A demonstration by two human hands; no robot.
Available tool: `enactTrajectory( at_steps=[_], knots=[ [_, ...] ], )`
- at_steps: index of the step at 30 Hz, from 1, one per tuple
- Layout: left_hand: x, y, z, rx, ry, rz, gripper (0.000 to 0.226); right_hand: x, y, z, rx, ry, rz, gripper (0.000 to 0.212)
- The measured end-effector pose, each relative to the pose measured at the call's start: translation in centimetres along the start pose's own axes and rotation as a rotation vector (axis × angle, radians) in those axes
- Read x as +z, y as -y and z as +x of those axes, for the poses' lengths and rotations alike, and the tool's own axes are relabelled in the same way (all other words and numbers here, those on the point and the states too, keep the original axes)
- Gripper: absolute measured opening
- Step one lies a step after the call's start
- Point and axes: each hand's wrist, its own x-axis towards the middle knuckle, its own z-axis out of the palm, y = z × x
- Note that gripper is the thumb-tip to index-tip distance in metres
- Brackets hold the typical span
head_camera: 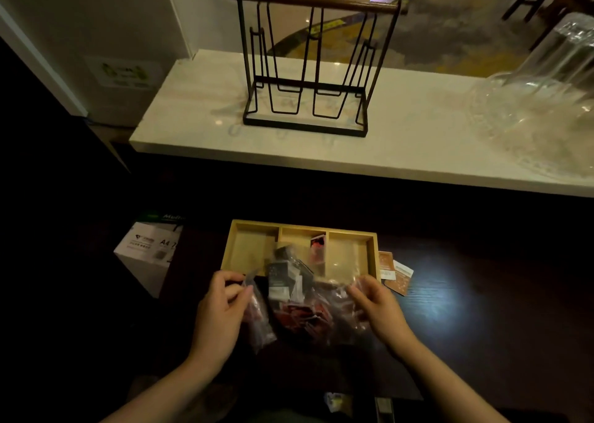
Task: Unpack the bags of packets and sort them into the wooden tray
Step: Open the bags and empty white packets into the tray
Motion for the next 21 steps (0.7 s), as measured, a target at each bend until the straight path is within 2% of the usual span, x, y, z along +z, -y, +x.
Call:
enactTrajectory(
  at_steps=[5, 12, 17, 21],
  knots=[
    [1.0, 0.4, 0.6, -0.072, 0.083, -0.008, 0.003, -1.8, -4.0, -0.6, 0.156, -0.006, -0.215, 0.018],
    [2.3, 0.6, 1.3, -0.016, 0.116, 0.027, 0.017, -1.6, -6.1, -1.5, 0.293, 0.146, -0.519, 0.017],
    [3.4, 0.8, 1.7, 0.034, 0.134, 0.238, 0.026, -2.1, -6.6, -2.5, 0.272, -0.020, -0.630, 0.015],
    [4.6, 2.4, 1.7, 0.009, 0.202, 0.362, 0.032, -3.0, -6.8, -2.9, 0.294, -0.110, -0.452, 0.016]
  ],
)
